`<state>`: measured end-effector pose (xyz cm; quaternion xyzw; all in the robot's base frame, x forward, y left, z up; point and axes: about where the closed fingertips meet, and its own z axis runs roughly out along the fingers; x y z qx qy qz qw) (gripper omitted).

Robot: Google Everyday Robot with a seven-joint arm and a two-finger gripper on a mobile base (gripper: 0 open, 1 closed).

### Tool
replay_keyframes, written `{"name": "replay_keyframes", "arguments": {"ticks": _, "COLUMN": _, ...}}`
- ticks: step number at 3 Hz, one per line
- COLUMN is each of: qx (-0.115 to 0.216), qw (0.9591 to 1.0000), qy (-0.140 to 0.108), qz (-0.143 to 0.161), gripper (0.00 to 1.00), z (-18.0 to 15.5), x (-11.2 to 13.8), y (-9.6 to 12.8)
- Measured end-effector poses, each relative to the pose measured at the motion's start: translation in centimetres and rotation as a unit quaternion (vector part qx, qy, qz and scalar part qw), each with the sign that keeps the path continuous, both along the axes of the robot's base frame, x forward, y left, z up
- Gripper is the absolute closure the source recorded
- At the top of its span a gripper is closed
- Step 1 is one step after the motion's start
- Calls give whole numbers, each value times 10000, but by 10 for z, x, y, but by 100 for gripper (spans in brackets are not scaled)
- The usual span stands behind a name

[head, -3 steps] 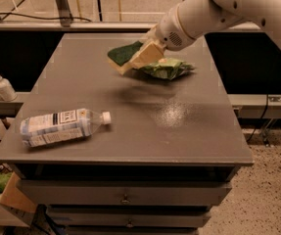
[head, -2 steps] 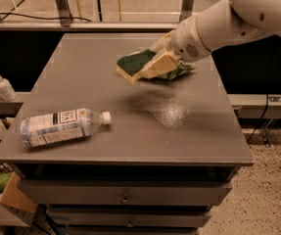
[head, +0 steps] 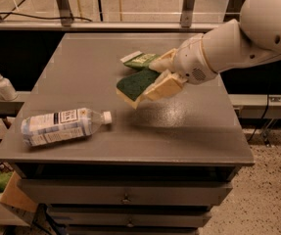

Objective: Move sponge near blue plastic bottle

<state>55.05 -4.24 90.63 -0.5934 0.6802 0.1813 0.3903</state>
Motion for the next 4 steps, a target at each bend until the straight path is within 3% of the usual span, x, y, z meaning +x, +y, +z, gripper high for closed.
{"name": "replay_keyframes", "arguments": {"ticks": 2, "qx": -591, "qw": 9975, "qy": -277, "qz": 278, "gripper": 100, "z": -22, "x": -20, "y": 7}}
{"name": "replay_keyframes", "arguments": {"ticks": 4, "qx": -905, "qw": 9950, "qy": -377, "qz": 214, "gripper": 100, "z": -39, "x": -23, "y": -8}}
